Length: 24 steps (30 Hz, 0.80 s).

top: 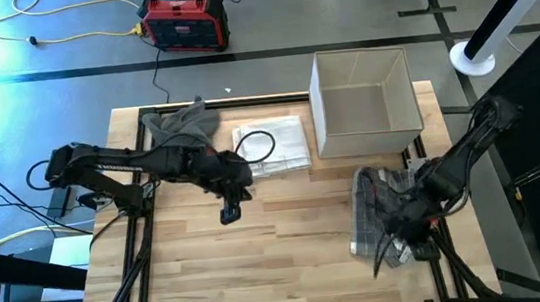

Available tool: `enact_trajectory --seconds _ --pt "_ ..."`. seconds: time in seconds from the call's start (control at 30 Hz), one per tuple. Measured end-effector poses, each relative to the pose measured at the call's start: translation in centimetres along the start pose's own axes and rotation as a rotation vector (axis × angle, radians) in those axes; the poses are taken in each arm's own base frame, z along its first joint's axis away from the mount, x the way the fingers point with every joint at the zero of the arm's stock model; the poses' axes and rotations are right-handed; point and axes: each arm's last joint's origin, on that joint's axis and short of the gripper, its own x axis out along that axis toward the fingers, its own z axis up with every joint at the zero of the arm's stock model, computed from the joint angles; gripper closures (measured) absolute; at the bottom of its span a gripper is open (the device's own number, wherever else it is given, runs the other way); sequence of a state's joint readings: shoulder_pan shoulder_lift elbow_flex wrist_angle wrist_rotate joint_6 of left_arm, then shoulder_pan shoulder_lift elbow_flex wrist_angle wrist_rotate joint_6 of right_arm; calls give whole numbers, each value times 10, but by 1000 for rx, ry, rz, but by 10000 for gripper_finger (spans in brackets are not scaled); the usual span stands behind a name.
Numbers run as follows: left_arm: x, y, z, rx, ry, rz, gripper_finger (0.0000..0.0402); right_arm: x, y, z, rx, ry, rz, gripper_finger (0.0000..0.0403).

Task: Fold towel
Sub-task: Fold the gray patterned towel

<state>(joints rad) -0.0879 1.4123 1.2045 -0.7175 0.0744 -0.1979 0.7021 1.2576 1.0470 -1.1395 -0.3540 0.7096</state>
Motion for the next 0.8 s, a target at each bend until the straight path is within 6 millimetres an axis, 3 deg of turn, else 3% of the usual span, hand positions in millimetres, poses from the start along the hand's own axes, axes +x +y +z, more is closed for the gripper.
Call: enact_trajectory --seconds 0.27,0.53,0.67,0.8 --pt "5 -6 -2 -19 21 -7 402 36 -2 19 -237 78 -188 211" --pt "6 -8 -2 -38 24 -11 402 72 3 27 -347 236 -224 212" --pt "6 -8 -2 -39 25 -10 402 84 3 29 -335 288 -228 249" --pt "6 -8 -2 -38 24 -7 402 86 2 30 -300 294 -231 346"
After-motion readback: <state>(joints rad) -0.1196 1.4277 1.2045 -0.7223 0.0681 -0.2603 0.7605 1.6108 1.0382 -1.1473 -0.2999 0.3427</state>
